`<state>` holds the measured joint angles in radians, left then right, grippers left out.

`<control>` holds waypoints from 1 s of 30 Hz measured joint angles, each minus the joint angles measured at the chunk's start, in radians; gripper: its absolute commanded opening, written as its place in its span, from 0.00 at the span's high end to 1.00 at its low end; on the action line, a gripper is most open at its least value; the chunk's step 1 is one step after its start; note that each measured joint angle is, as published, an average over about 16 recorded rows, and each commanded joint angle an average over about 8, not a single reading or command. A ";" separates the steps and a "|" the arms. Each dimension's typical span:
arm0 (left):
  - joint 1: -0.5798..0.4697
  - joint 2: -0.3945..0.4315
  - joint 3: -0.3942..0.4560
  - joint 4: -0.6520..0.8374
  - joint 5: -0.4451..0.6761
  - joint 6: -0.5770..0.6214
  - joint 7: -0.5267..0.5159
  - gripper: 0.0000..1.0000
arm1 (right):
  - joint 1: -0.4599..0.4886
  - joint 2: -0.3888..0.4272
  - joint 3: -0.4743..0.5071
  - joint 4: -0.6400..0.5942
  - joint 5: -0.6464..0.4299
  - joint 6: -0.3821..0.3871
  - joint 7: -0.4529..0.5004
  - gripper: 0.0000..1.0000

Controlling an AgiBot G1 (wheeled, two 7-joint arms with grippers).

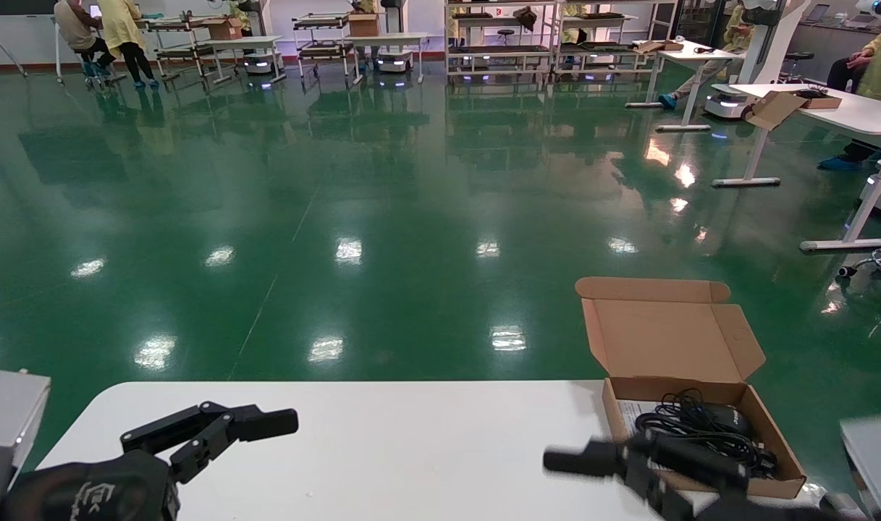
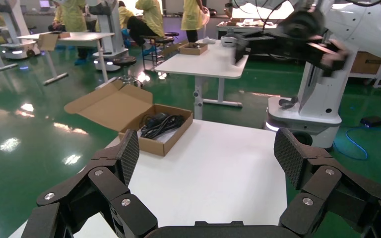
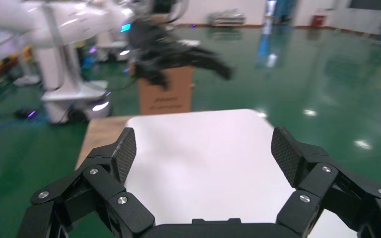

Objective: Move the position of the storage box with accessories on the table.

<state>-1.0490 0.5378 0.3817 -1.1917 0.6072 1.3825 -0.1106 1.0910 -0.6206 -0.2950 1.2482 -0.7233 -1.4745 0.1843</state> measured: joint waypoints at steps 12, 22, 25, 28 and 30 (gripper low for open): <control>0.000 0.000 0.000 0.000 0.000 0.000 0.000 0.00 | -0.028 0.016 0.027 0.062 -0.014 -0.038 0.005 0.00; 0.000 0.000 0.000 0.000 0.000 0.000 0.000 0.00 | -0.021 0.012 0.020 0.045 -0.010 -0.027 0.004 0.00; 0.000 0.000 0.000 0.000 0.000 0.000 0.000 0.00 | -0.020 0.011 0.018 0.042 -0.009 -0.025 0.004 0.00; 0.000 0.000 0.000 0.000 0.000 0.000 0.000 0.00 | -0.019 0.011 0.017 0.040 -0.009 -0.024 0.004 0.00; 0.000 0.000 0.000 0.000 0.000 0.000 0.000 0.00 | -0.018 0.010 0.017 0.039 -0.008 -0.023 0.004 0.00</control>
<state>-1.0488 0.5377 0.3816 -1.1915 0.6071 1.3822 -0.1105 1.0727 -0.6103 -0.2782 1.2867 -0.7317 -1.4972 0.1882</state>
